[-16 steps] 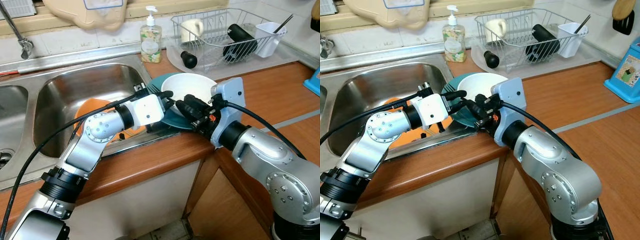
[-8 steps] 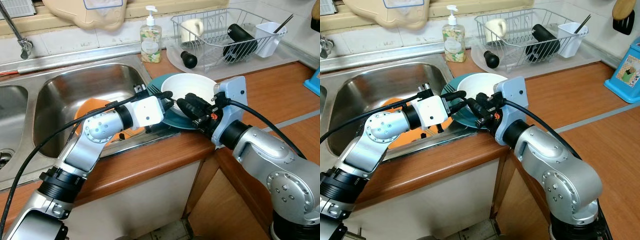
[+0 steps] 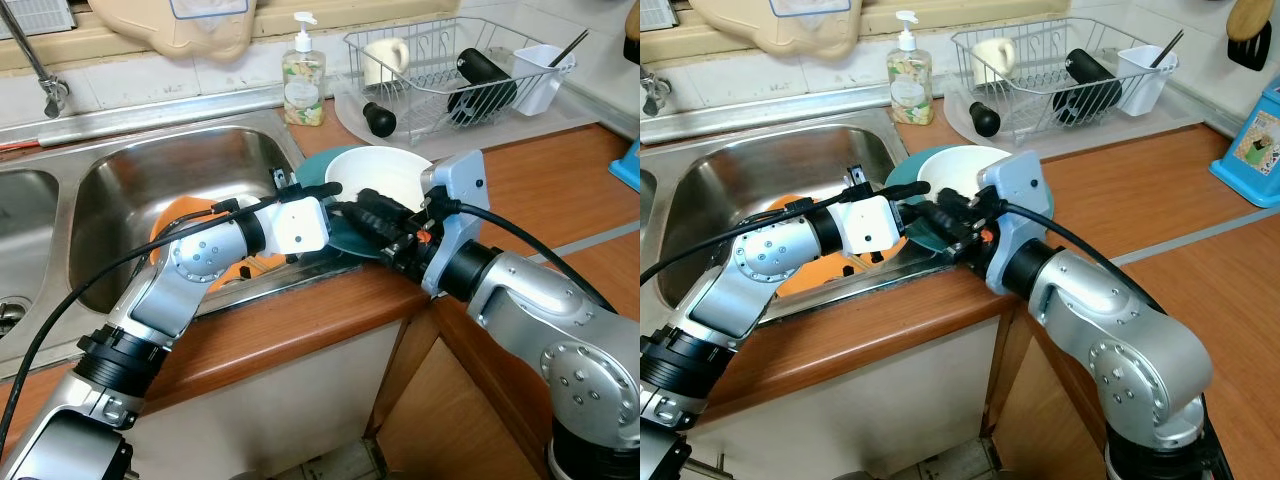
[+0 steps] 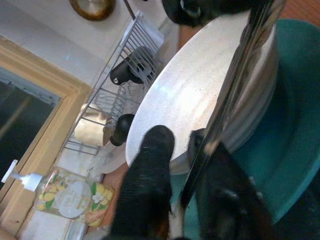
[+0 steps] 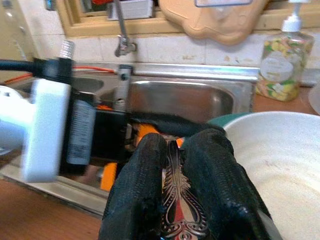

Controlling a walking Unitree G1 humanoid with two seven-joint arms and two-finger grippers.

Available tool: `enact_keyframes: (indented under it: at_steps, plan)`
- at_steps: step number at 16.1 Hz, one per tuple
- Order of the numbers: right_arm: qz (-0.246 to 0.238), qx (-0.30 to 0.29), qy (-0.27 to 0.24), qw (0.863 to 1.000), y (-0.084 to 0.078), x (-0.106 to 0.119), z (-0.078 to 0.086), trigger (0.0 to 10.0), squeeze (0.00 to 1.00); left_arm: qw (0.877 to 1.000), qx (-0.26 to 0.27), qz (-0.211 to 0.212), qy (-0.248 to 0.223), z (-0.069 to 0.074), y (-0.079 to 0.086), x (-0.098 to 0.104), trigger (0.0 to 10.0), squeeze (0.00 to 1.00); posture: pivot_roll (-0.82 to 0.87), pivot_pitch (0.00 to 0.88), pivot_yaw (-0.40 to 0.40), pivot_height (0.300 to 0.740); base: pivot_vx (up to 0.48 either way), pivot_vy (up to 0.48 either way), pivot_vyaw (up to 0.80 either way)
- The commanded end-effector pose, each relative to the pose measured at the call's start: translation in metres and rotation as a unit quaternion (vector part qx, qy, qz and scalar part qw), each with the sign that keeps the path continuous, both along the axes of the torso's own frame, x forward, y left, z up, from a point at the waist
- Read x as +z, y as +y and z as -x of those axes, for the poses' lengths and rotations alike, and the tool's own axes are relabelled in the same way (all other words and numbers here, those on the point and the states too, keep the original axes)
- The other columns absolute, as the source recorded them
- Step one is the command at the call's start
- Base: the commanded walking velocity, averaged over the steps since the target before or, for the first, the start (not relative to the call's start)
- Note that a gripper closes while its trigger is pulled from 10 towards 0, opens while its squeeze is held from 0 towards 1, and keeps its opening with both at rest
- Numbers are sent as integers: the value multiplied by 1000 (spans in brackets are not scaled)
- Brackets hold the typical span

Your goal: Kitchen organization

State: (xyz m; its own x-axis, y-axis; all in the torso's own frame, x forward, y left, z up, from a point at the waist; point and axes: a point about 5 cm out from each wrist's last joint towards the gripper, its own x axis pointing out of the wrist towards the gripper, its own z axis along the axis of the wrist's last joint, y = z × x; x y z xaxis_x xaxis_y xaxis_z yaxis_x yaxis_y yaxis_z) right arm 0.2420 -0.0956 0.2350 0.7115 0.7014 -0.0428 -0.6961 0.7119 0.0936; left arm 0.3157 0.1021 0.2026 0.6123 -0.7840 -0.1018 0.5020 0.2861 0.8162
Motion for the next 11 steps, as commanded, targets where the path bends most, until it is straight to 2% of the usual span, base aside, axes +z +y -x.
enact_keyframes:
  at_steps: [1, 2, 5, 6, 7, 8, 9, 11]
  plan:
    - [1, 7, -5, 1000, 2, 3, 1, 0, 0, 1000, 6, -8, -7, -2, 2, 1, 1725, 0, -155, 0, 39, 740, 0, 0, 0]
    - [0, 3, -6, 1000, 1, 3, 0, 0, 0, 1000, 8, -9, -13, -2, 3, 2, 0, 0, -155, 0, 39, 740, 0, 0, 0]
    - [1, -5, -8, 1000, 0, 4, -2, 157, 0, 1000, 9, -7, -19, -2, 6, 4, 0, 0, -152, 0, 38, 740, 0, 0, 0]
    - [5, -11, -9, 1000, -1, 4, -3, 7843, 0, 1000, 11, -8, -21, -2, 8, 5, 0, 0, -150, 0, 38, 740, 0, 0, 0]
    - [7, -16, -9, 1000, -1, 4, -4, 10000, 0, 999, 16, -13, -24, -3, 12, 4, 0, 0, -149, 0, 37, 740, 0, 0, 0]
    - [6, -18, -9, 1000, -1, 4, -5, 10000, 0, 999, 19, -15, -25, -4, 14, 4, 0, 0, -148, 0, 38, 740, 0, 0, 0]
    - [1, -23, -8, 1000, -2, 4, -6, 10000, 1000, 999, 24, -17, -25, -4, 17, 5, 0, 0, -147, 0, 38, 740, 0, 0, 0]
    - [-11, -20, -6, 1000, -1, 5, -7, 10000, 1000, 999, 36, -21, -29, -7, 24, 7, 0, 0, -145, 0, 38, 740, 0, 0, 0]
